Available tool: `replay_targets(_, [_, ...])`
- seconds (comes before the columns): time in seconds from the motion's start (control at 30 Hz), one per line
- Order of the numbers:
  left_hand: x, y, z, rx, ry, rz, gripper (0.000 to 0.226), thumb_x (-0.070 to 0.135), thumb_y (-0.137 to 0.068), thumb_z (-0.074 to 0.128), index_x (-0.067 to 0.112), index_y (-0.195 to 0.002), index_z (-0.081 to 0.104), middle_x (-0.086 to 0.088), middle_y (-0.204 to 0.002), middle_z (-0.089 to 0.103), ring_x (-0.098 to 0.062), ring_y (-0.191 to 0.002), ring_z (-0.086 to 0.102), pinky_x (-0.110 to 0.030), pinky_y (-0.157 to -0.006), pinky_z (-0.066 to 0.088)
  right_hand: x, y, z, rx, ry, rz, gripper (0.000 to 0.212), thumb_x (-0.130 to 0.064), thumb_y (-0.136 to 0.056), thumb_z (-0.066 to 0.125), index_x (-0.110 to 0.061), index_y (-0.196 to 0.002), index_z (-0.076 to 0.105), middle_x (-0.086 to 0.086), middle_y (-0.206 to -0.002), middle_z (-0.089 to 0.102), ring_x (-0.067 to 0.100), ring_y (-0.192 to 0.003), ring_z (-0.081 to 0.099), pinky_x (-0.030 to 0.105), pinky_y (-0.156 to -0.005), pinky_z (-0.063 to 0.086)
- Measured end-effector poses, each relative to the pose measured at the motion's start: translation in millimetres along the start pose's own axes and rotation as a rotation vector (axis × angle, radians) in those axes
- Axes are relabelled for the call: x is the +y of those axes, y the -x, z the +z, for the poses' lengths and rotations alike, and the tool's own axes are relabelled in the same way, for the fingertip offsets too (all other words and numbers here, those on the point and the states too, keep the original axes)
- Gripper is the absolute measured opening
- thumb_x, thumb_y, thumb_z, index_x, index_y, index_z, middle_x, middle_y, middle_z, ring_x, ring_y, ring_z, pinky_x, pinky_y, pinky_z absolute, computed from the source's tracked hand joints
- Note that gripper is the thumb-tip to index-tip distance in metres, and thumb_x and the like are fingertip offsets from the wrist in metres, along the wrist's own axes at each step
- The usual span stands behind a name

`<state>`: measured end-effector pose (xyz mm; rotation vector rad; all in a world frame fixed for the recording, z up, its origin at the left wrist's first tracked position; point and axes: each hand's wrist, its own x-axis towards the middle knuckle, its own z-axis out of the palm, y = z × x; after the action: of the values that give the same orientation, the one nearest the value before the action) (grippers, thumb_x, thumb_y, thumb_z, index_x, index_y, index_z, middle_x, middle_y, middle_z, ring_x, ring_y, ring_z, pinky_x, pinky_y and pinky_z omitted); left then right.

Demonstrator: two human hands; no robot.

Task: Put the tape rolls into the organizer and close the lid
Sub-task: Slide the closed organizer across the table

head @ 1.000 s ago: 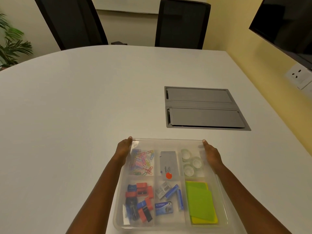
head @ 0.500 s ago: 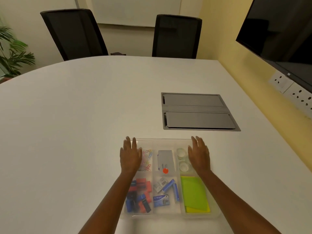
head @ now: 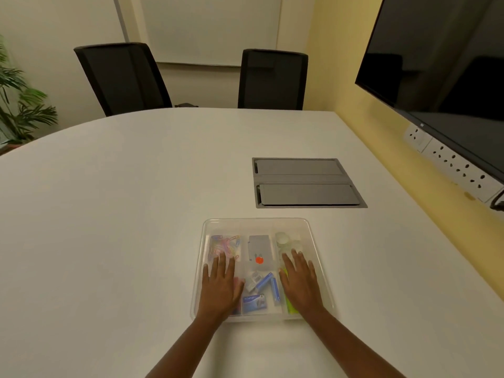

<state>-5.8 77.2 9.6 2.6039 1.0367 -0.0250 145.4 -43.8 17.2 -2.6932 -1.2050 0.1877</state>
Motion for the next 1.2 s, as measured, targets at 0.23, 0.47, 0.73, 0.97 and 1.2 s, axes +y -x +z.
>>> replay_targets(0.23, [-2,25,4,-0.087,-0.07,0.31,0.111,0.091,-0.058,0.007,0.017,-0.134,-0.027,-0.007,-0.147,-0.031,-0.029,-0.136,-0.031,-0.031,-0.102,-0.037,6,26,4,-0.106,-0.048,-0.118,0.074,-0.065,-0.087,0.004,-0.024,-0.148,0.013,0.004,-0.16,0.005,0.019,-0.148,0.001,0.04,-0.121,-0.001])
replay_targets(0.47, [3,29,-1,-0.048,-0.137,0.381,0.097,0.086,-0.063,0.009,0.026,-0.137,-0.012,-0.019,-0.152,-0.006,-0.049,-0.137,-0.003,-0.027,-0.099,-0.037,21,36,3,-0.144,0.084,-0.402,0.093,-0.081,-0.073,0.018,-0.026,-0.148,0.009,0.001,-0.16,0.005,0.021,-0.148,0.0,0.049,-0.119,-0.008])
replay_targets(0.73, [6,-8,-2,-0.126,-0.197,0.277,0.112,0.086,-0.053,0.004,0.02,-0.142,-0.015,-0.012,-0.155,-0.017,-0.032,-0.143,-0.015,-0.044,-0.113,-0.018,22,5,-3,-0.183,0.109,-0.375,0.084,-0.068,-0.084,0.035,-0.025,-0.148,0.004,0.002,-0.16,-0.001,0.02,-0.148,-0.003,0.044,-0.12,-0.005])
replay_targets(0.97, [6,-46,-5,-0.133,-0.182,0.238,0.112,0.084,-0.053,0.006,0.019,-0.143,-0.014,-0.012,-0.156,-0.015,-0.031,-0.144,-0.014,-0.047,-0.116,-0.011,22,-33,-6,-0.21,0.109,-0.346,0.083,-0.067,-0.085,0.034,-0.026,-0.148,0.0,0.0,-0.16,-0.004,0.019,-0.148,-0.005,0.044,-0.12,-0.005])
replay_targets(1.2, [3,-66,-6,-0.129,-0.16,0.247,0.116,0.086,-0.049,0.003,0.02,-0.143,-0.013,-0.012,-0.156,-0.015,-0.032,-0.144,-0.014,-0.047,-0.116,-0.012,22,-51,-3,-0.216,0.111,-0.333,0.09,-0.078,-0.076,0.013,-0.027,-0.148,-0.002,0.0,-0.16,-0.005,0.02,-0.148,-0.006,0.044,-0.12,-0.006])
